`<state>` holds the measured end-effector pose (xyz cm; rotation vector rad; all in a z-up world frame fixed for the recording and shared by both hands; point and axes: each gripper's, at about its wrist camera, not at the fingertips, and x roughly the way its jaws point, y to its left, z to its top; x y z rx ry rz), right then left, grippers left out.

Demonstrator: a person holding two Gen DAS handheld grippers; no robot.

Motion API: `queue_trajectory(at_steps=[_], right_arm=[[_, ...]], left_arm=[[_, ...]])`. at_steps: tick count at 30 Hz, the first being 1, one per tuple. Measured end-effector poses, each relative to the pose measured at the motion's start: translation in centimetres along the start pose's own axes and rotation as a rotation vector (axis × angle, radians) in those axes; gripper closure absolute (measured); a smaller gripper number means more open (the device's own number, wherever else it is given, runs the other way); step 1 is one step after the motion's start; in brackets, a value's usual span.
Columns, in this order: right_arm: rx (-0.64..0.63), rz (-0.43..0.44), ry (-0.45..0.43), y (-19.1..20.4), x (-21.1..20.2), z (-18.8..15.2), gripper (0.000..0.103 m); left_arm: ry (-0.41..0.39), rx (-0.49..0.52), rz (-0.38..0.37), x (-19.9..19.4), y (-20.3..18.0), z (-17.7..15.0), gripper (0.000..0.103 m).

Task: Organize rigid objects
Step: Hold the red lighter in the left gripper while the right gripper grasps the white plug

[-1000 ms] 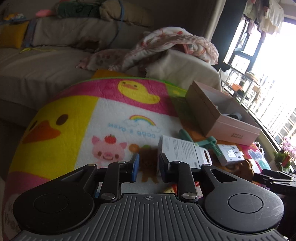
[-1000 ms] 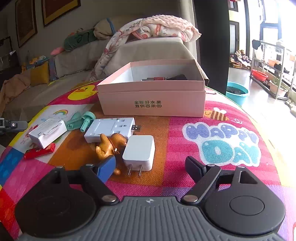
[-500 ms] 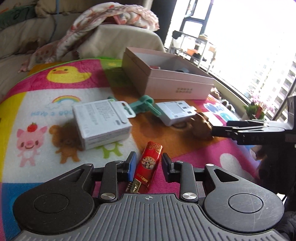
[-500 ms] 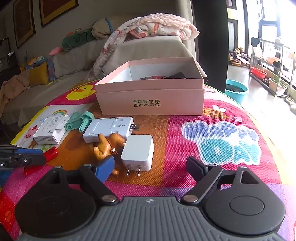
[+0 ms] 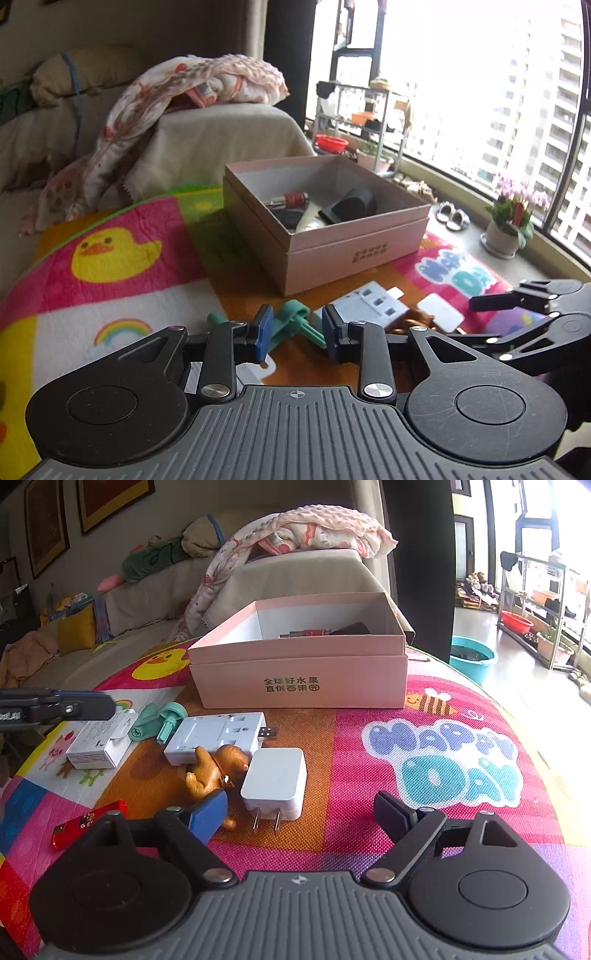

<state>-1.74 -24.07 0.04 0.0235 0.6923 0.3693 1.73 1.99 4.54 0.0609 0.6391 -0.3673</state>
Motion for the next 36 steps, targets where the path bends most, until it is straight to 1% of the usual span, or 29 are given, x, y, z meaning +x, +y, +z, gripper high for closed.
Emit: queue_trajectory(at_steps=[3,4,6,8,12,16,19,23,27,29,34,36], right_arm=[[0.003,0.001,0.000,0.0,0.0,0.0,0.016],[0.003,0.001,0.000,0.0,0.0,0.0,0.016],[0.006,0.004,0.001,-0.1,0.0,0.0,0.016],[0.010,0.006,0.002,-0.2,0.0,0.0,0.016],[0.013,0.013,0.003,-0.2,0.0,0.0,0.015],[0.013,0.013,0.004,-0.2,0.1,0.0,0.014],[0.013,0.013,0.004,-0.2,0.1,0.0,0.014],[0.013,0.013,0.004,-0.2,0.1,0.0,0.014],[0.013,0.013,0.004,-0.2,0.1,0.0,0.014],[0.013,0.013,0.004,-0.2,0.1,0.0,0.014],[0.013,0.014,0.004,-0.2,0.1,0.1,0.013],[0.013,0.014,0.004,-0.2,0.1,0.1,0.013]], left_arm=[[0.064,0.064,0.017,2.4,0.3,0.3,0.071],[0.085,0.063,0.013,3.1,0.6,0.2,0.071],[0.102,0.029,-0.004,3.6,1.0,0.1,0.071],[0.108,0.007,-0.027,3.5,0.8,-0.1,0.071],[0.109,0.022,-0.072,2.8,-0.9,-0.8,0.069],[0.141,0.030,-0.150,1.9,-2.8,-1.9,0.068],[0.147,0.059,-0.148,0.8,-3.9,-2.9,0.068],[0.140,0.045,-0.160,-1.3,-4.2,-3.6,0.068],[0.156,0.047,-0.134,-3.2,-3.6,-4.3,0.068],[0.181,0.059,-0.119,-3.9,-3.3,-4.8,0.068],[0.243,0.070,-0.095,-4.0,-2.8,-6.5,0.068],[0.233,0.074,-0.098,-4.1,-2.7,-6.6,0.069]])
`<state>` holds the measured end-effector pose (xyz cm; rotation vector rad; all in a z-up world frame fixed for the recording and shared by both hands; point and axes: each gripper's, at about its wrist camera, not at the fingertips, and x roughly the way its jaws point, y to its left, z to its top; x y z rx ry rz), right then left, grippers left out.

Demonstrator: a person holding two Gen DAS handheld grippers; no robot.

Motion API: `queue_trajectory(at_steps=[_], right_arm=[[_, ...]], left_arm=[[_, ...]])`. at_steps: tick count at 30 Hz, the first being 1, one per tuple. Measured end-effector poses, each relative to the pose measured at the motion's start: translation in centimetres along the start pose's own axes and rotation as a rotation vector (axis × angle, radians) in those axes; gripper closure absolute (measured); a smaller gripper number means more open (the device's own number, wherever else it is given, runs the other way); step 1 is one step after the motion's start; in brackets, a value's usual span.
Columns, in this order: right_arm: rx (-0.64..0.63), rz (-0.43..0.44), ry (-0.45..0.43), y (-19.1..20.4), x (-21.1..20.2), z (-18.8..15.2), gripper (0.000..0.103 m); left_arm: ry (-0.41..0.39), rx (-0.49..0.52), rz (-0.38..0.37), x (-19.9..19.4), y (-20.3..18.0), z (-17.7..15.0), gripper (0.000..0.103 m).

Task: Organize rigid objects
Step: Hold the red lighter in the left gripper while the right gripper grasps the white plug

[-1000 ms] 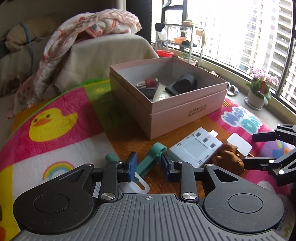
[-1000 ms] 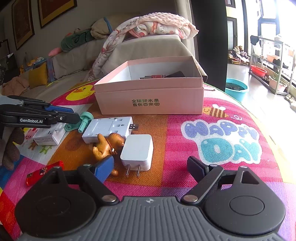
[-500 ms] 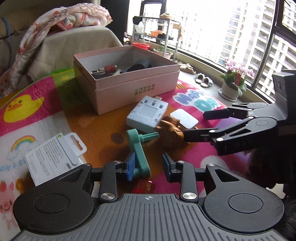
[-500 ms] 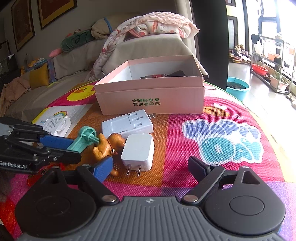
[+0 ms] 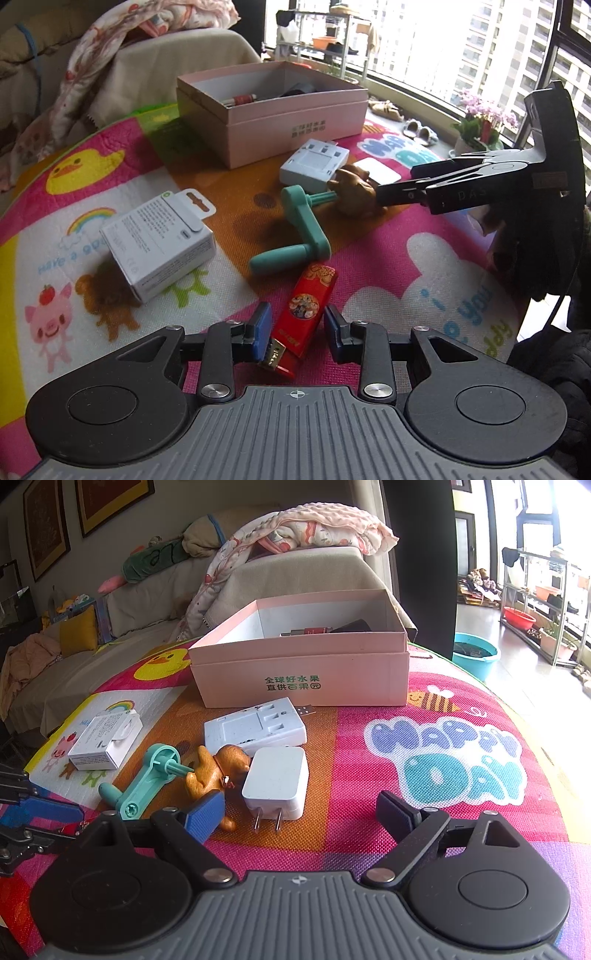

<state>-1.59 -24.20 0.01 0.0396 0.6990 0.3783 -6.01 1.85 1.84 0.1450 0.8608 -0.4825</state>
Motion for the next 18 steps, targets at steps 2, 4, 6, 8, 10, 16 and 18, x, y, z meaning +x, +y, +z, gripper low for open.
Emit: queue_trajectory(at_steps=[2,4,6,8,10,16,18], right_arm=[[-0.003,0.002,0.003,0.1,0.1,0.0,0.012],[-0.006,0.006,0.007,0.2,0.2,0.0,0.011],[-0.011,0.011,0.012,0.2,0.3,0.0,0.009],[-0.015,0.017,0.017,0.3,0.4,0.0,0.007],[-0.019,0.026,0.023,0.3,0.5,0.1,0.005],[-0.067,0.040,0.059,0.5,0.9,0.3,0.000],[-0.098,0.031,0.077,0.8,1.0,0.3,0.000]], left_arm=[[-0.001,0.013,0.008,0.0,-0.1,-0.1,0.068],[-0.010,0.023,0.015,0.1,-0.2,-0.1,0.072],[-0.029,0.011,0.024,0.3,-0.1,0.0,0.076],[-0.054,-0.027,0.023,0.8,0.3,0.3,0.076],[-0.082,-0.070,0.026,1.4,0.7,0.7,0.076],[-0.150,-0.134,0.057,3.4,0.7,2.3,0.076],[-0.155,-0.130,0.063,3.5,0.4,2.4,0.076]])
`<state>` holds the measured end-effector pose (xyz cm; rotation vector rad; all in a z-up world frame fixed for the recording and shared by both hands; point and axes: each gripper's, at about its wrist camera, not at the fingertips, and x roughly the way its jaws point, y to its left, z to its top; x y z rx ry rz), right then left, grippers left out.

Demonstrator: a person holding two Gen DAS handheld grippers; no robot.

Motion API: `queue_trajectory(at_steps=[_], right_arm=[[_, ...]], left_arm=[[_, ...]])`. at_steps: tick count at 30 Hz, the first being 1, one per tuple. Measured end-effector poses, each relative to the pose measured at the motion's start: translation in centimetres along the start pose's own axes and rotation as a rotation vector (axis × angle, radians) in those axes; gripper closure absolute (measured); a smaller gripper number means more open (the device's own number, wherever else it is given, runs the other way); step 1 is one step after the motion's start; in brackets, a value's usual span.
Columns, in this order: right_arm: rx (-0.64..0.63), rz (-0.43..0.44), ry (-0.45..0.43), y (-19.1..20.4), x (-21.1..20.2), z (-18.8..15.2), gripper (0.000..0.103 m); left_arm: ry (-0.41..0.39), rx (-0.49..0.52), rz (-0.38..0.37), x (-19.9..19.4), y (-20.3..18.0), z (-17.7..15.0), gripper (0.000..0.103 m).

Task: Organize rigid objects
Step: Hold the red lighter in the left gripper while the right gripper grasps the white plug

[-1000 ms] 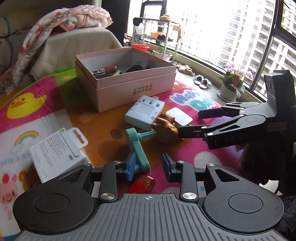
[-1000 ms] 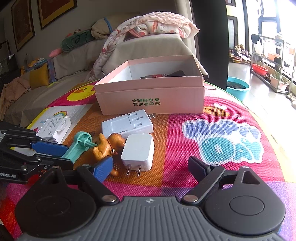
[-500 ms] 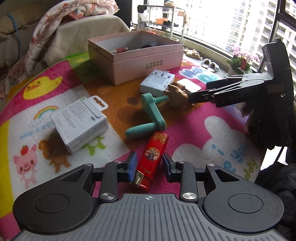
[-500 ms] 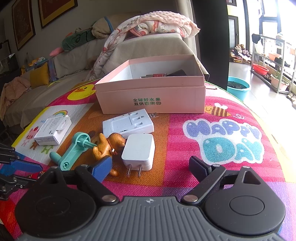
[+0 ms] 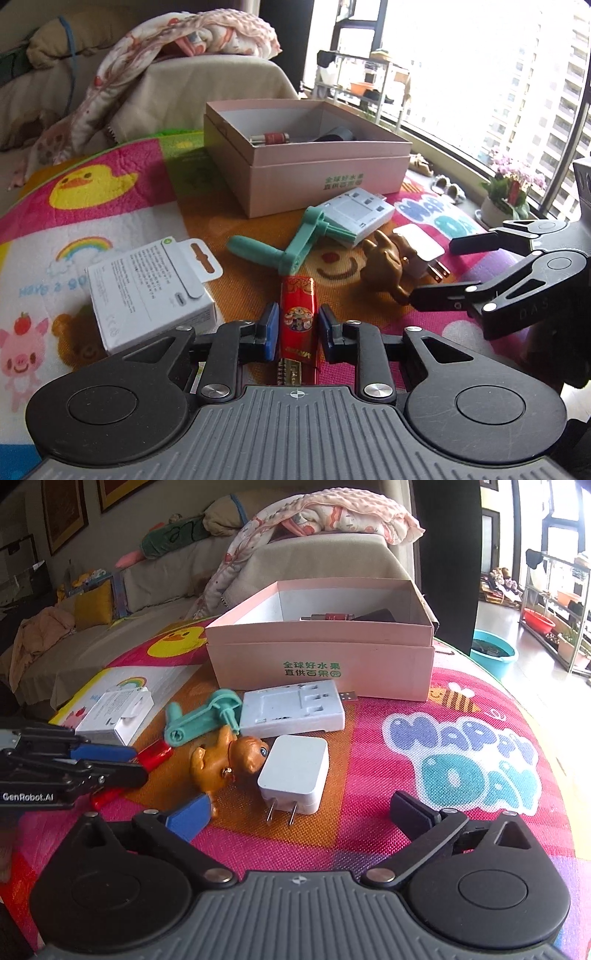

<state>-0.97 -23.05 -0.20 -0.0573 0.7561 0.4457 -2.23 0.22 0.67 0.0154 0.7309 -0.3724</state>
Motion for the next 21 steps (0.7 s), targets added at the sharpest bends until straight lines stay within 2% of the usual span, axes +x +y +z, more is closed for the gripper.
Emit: queue_trajectory(at_steps=[5,9,17,21], right_arm=[[-0.066,-0.045,0.028,1.1,0.4,0.1,0.000],[-0.066,-0.048,0.019,1.1,0.3,0.0,0.000],[-0.062,-0.053,0.010,1.1,0.3,-0.1,0.000],[-0.055,-0.053,0.006,1.1,0.3,-0.1,0.000]], left_arm=[[0.001,0.027,-0.017,-0.7,-0.2,-0.8,0.076],[-0.024,-0.028,-0.041,-1.2,0.0,-1.7,0.076],[-0.020,0.033,0.058,-0.6,-2.1,-1.3,0.076],[-0.030,0.027,0.066,-0.1,-2.2,-1.1,0.076]])
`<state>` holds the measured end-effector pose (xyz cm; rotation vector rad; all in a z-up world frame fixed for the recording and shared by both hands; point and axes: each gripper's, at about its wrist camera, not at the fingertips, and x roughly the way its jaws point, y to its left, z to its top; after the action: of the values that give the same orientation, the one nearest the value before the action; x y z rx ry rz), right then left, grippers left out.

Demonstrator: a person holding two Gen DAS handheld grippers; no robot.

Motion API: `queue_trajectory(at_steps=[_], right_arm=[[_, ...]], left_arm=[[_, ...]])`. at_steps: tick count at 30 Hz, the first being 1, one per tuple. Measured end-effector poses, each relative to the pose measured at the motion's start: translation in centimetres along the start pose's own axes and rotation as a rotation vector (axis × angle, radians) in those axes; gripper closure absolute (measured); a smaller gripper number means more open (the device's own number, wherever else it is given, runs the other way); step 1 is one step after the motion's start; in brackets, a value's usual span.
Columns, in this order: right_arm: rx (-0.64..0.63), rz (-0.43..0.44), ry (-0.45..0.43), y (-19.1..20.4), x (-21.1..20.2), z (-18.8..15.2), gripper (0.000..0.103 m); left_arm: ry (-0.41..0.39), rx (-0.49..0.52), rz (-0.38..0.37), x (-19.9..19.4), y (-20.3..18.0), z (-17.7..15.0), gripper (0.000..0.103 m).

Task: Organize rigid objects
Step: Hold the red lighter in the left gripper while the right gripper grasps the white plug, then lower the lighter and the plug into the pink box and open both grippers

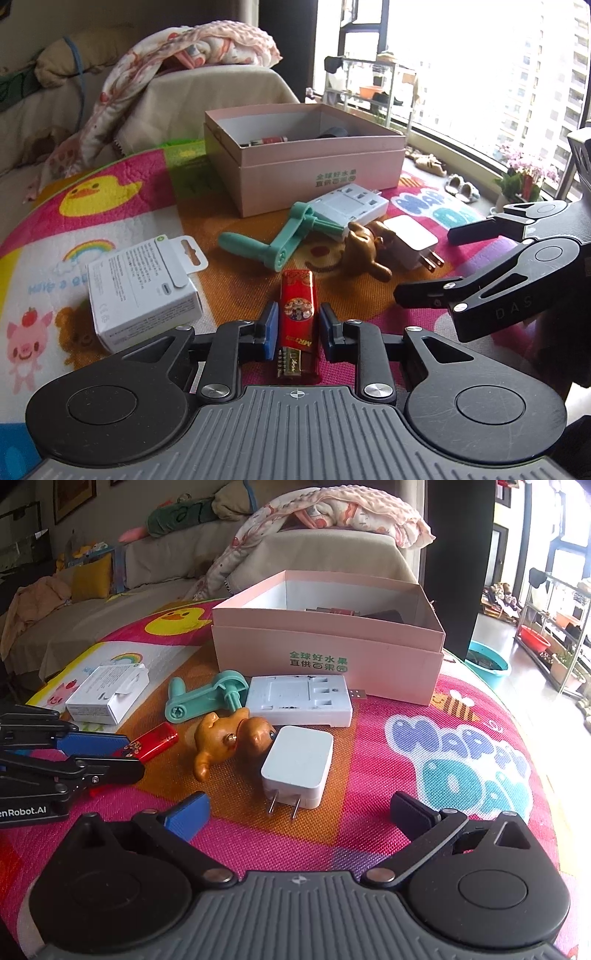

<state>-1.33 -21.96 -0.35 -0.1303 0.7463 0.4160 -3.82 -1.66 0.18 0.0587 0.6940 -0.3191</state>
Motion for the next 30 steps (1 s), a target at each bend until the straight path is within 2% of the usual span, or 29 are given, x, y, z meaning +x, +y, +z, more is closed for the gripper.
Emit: queue_trajectory(at_steps=[2,7,10,13,15,18,22,30], right_arm=[[0.008,-0.003,-0.008,-0.1,-0.1,-0.1,0.001],[0.058,-0.041,-0.050,-0.6,-0.6,-0.2,0.020],[0.045,-0.050,-0.047,-0.4,-0.2,0.3,0.022],[0.005,-0.048,-0.055,0.3,0.4,1.0,0.038],[-0.013,-0.050,-0.049,0.9,0.6,1.6,0.059],[-0.032,-0.055,-0.033,1.4,0.3,1.9,0.070],[-0.014,-0.048,-0.023,0.7,-1.2,1.2,0.070],[0.014,-0.083,-0.024,-1.3,-4.2,-0.3,0.070]], left_arm=[[-0.005,-0.015,-0.008,0.0,0.3,0.0,0.076],[-0.017,-0.033,-0.016,0.0,0.5,-0.2,0.076],[-0.018,-0.025,-0.010,0.0,0.3,-0.2,0.076],[-0.020,-0.022,-0.008,-0.1,0.2,-0.3,0.076],[-0.019,-0.021,-0.008,-0.1,0.2,-0.3,0.076],[-0.021,-0.017,-0.008,-0.2,0.1,-0.4,0.076],[-0.024,-0.029,-0.076,-0.8,0.0,-0.8,0.076],[-0.010,0.053,-0.119,-2.5,-1.7,-0.8,0.077]])
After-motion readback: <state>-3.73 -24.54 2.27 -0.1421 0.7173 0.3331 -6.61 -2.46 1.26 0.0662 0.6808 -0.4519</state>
